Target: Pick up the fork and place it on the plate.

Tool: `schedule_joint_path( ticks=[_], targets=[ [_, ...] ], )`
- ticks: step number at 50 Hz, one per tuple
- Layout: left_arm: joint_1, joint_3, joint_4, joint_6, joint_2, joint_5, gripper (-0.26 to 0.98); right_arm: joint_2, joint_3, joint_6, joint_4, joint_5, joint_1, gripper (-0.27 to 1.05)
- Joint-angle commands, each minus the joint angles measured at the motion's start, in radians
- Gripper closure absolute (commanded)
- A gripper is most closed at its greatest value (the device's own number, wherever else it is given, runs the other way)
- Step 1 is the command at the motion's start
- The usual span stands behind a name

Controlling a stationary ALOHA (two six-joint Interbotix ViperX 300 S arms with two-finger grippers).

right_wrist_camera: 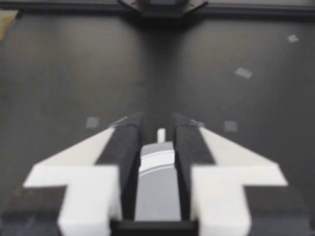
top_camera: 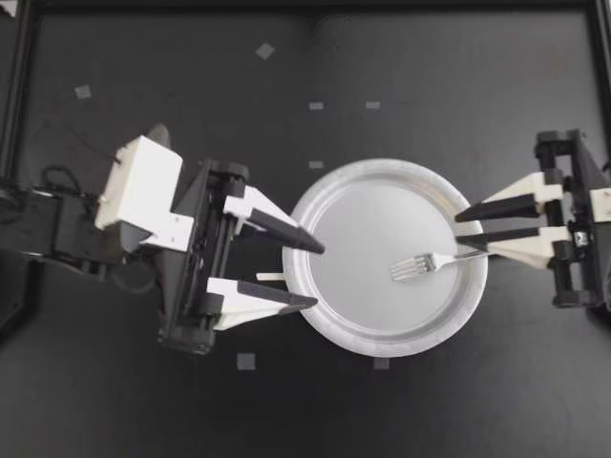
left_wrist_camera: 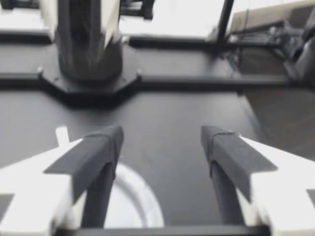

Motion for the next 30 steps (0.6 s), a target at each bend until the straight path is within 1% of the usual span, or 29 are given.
schedule_joint_path(
  ticks=[1, 6, 11, 24, 30],
  targets=[
    [0.008, 0.017, -0.002, 0.026, 0.025, -0.077, 0.25, -0.064, 0.034, 0.0, 0.0, -0.084, 0.006, 0.5],
    [0.014, 0.017, -0.002, 0.037, 0.041, -0.081, 0.3, -0.123, 0.069, 0.002, 0.0, -0.109, 0.008, 0.53],
    [0.021, 0.018, -0.002, 0.04, 0.049, -0.081, 0.34, -0.135, 0.083, 0.006, 0.0, -0.104, 0.006, 0.55],
    [0.026, 0.018, -0.002, 0.054, 0.074, -0.083, 0.46, -0.061, 0.087, -0.002, 0.0, -0.117, 0.009, 0.55],
    [0.028, 0.02, -0.002, 0.066, 0.081, -0.087, 0.49, -0.038, 0.092, -0.002, 0.0, -0.137, 0.009, 0.55]
  ],
)
